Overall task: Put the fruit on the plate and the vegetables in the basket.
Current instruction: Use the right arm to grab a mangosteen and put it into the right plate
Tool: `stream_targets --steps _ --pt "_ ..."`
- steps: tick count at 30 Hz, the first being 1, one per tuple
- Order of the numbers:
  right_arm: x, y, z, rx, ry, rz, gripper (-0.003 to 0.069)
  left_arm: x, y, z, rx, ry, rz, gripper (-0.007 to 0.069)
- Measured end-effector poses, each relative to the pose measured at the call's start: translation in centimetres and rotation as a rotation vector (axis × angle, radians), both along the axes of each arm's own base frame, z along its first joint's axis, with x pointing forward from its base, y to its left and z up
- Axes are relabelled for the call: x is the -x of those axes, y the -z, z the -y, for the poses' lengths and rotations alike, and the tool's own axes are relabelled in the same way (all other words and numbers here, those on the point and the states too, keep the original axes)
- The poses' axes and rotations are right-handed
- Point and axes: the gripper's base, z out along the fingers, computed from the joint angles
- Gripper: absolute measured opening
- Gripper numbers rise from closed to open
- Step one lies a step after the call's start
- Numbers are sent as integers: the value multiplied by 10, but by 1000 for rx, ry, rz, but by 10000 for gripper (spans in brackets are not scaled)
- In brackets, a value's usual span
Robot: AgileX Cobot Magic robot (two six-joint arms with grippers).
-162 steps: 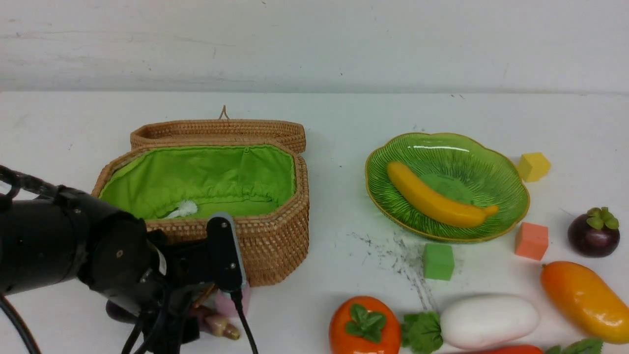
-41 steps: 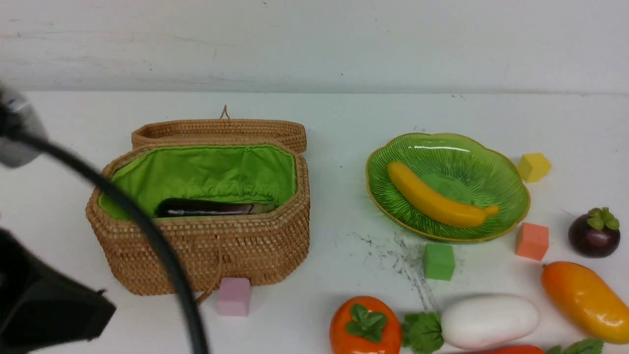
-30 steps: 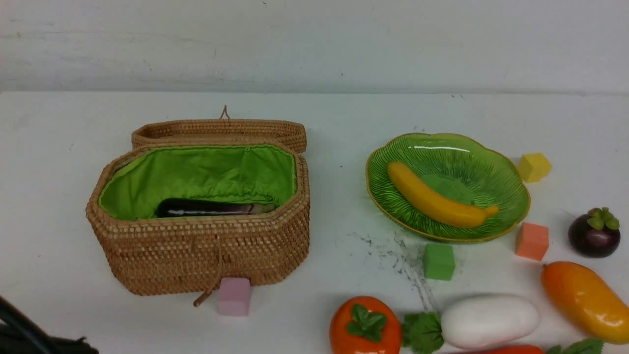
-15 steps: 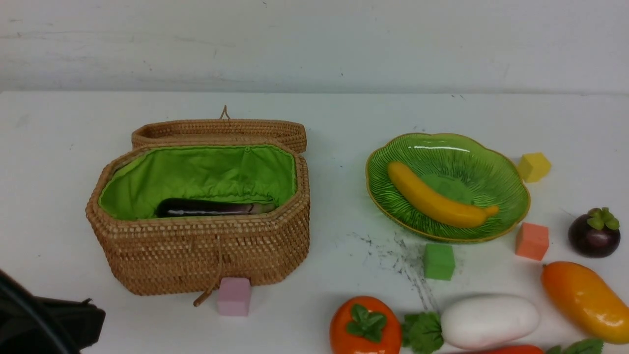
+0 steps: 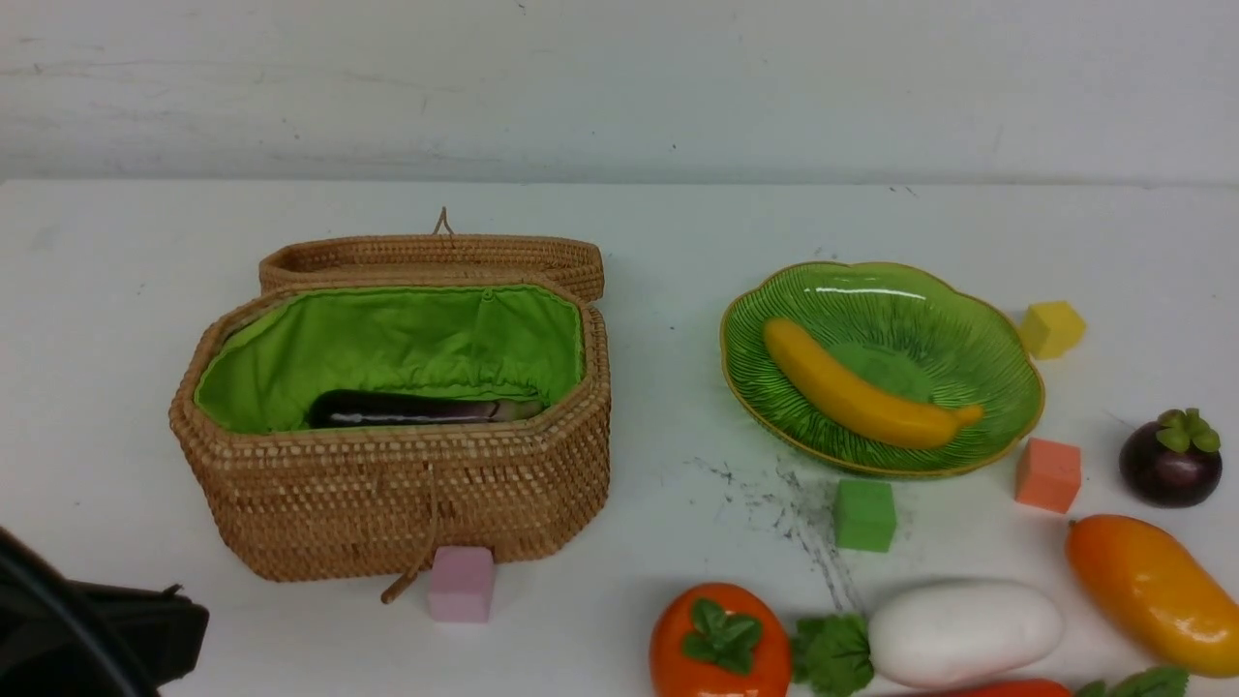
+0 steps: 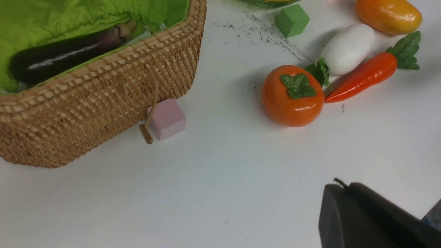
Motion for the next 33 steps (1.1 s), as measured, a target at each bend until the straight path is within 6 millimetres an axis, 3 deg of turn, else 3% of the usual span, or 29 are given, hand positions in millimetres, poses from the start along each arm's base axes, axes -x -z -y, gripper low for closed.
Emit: stream_targets --steps 9,17,22,27,29,33 --pt "0 0 0 0 0 0 242 -9 12 -4 130 -153 62 -13" --pt "0 0 0 0 0 0 242 12 35 -45 238 -478 360 -13" --pt "0 0 0 0 0 0 242 28 78 -65 231 -694 415 -11" --pt "0 0 0 0 0 0 242 38 116 -70 198 -794 446 -6" --pt "0 0 0 0 0 0 242 39 125 -70 191 -807 442 -6" --pt "0 0 0 0 0 0 242 32 172 -70 123 -842 320 -2"
